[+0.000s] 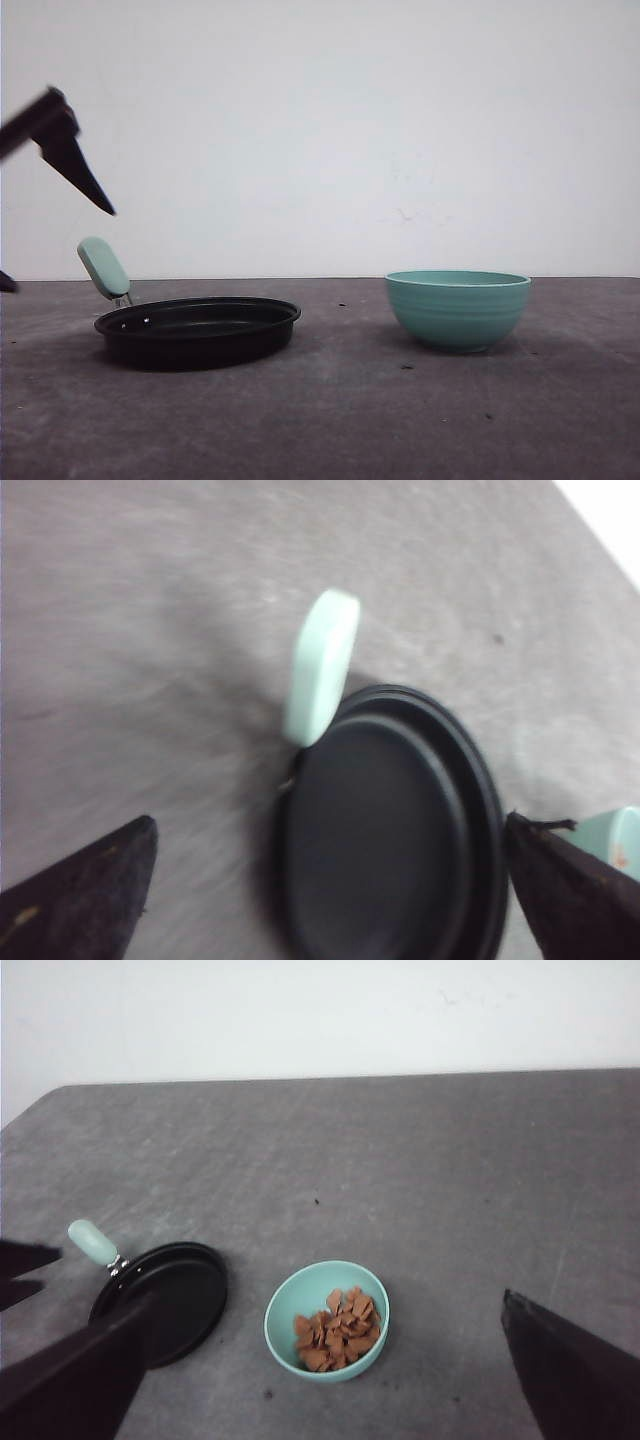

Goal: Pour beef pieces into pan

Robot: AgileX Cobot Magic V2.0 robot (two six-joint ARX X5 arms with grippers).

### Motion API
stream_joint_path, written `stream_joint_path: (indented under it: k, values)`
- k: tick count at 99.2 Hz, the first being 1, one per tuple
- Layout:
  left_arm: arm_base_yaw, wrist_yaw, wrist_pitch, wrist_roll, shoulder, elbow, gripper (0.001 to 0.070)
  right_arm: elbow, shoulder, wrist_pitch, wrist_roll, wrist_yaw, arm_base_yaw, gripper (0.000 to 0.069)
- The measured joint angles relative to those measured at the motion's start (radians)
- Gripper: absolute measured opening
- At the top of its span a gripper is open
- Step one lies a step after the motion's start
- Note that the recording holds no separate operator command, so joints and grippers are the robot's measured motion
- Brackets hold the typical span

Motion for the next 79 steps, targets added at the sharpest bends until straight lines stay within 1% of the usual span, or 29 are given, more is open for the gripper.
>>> stream_joint_path:
  k: [6,11,29,36,40,43,44,54,60,62,65,70,75,79]
  values:
    - [-0.002,0.037,0.071,-0.013,0.074,0.002,0.0679,0.000,-0.017,-0.009,0.000,0.000,0.000,0.0683]
    - [-0.003,0.050,0.125,-0.029,0.129,0.002,0.0679,0.000,-0.031,-0.014,0.000,0.000,0.000,0.0683]
    - [-0.004,0.051,0.304,-0.099,0.277,0.002,0.0677,0.000,-0.085,-0.033,0.017,0.000,0.000,0.0683]
    - [-0.004,0.051,0.365,-0.130,0.319,0.006,0.0654,0.000,-0.099,-0.040,0.030,0.000,0.000,0.0683]
    - [-0.004,0.051,0.390,-0.148,0.338,0.014,0.0612,0.000,-0.105,-0.045,0.035,0.000,0.000,0.0683]
    - [-0.004,0.051,0.397,-0.158,0.351,0.025,0.0551,0.000,-0.108,-0.048,0.038,0.000,0.000,0.0683]
    - [-0.004,0.052,0.397,-0.159,0.353,0.027,0.0541,0.000,-0.109,-0.050,0.038,0.000,0.000,0.0683]
    - [-0.004,0.064,0.400,-0.179,0.378,0.070,0.0295,0.000,-0.109,-0.066,0.050,0.000,0.000,0.0683]
    - [-0.004,0.084,0.402,-0.180,0.383,0.088,0.0152,0.000,-0.109,-0.085,0.057,0.000,0.000,0.0683]
    - [-0.004,0.090,0.401,-0.174,0.383,0.092,0.0118,0.000,-0.109,-0.091,0.059,0.000,0.000,0.0683]
    - [-0.004,0.098,0.398,-0.166,0.383,0.095,0.0091,0.000,-0.109,-0.098,0.061,0.000,0.000,0.0683]
    - [-0.004,0.133,0.398,-0.168,0.383,0.098,0.0065,0.000,-0.109,-0.107,0.061,0.000,0.000,0.0683]
    - [-0.006,0.155,0.400,-0.169,0.382,0.105,0.0059,0.000,-0.109,-0.110,0.061,0.001,0.000,0.0683]
    - [-0.006,0.158,0.388,-0.163,0.376,0.108,0.0059,0.000,-0.109,-0.110,0.061,0.006,0.000,0.0682]
